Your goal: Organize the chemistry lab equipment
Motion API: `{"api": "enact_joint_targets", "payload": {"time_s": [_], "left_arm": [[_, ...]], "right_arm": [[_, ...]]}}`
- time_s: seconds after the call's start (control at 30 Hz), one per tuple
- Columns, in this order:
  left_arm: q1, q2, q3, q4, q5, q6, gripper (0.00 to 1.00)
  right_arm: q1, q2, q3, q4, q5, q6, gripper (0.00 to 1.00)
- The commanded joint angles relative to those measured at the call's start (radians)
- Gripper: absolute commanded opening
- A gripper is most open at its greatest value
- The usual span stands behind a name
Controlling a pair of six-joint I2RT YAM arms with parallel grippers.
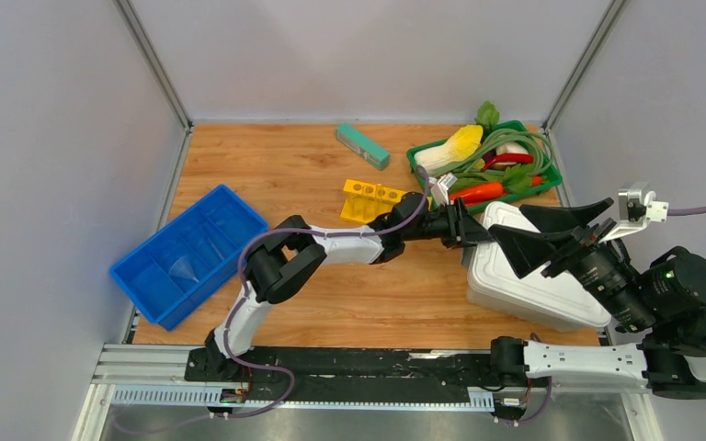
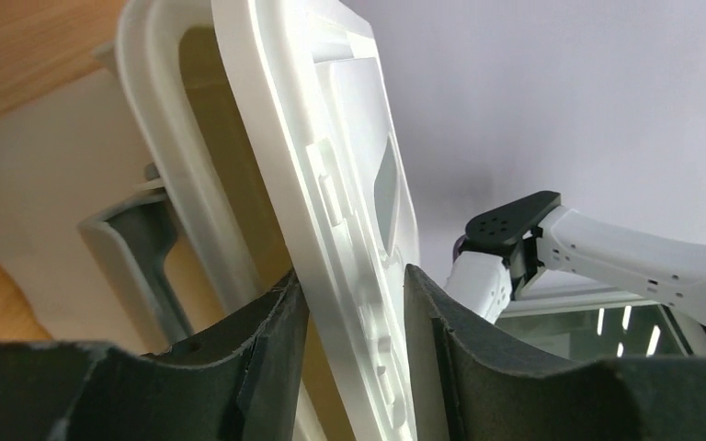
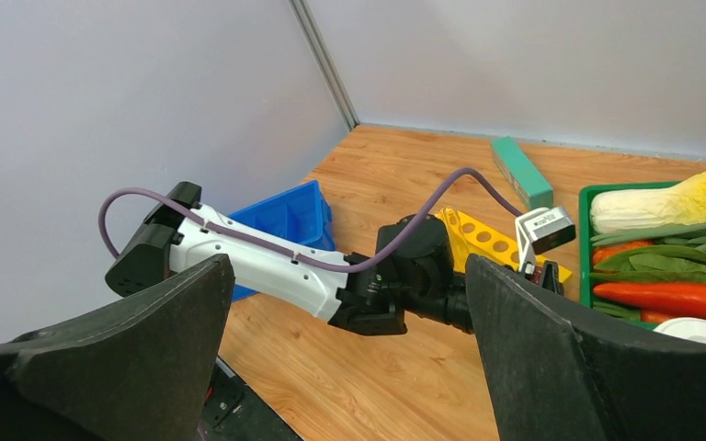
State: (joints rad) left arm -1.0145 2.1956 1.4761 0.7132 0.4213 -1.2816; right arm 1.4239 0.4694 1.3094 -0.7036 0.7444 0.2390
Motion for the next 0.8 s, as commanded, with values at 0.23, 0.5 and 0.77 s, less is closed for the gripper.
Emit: {"api": "enact_joint_targets", "payload": {"time_s": [0.23, 0.5, 0.77], "left_arm": [[0.024, -0.148, 0.021, -0.234, 0.013, 0.235, 0.51], [0.024, -0.23, 0.038, -0.473, -0.048, 0.404, 0.52], [0.024, -0.341, 0.01, -0.637, -0.162, 0.531, 0.6]], "right_arm": [[0.004, -0.014, 0.004, -0.025, 0.101, 0.028, 1.0], [0.004, -0.002, -0.015, -0.134, 0.317, 0.14, 1.0], [0.004, 0.035, -0.018, -0.451, 0.53, 0.44, 0.79]]}}
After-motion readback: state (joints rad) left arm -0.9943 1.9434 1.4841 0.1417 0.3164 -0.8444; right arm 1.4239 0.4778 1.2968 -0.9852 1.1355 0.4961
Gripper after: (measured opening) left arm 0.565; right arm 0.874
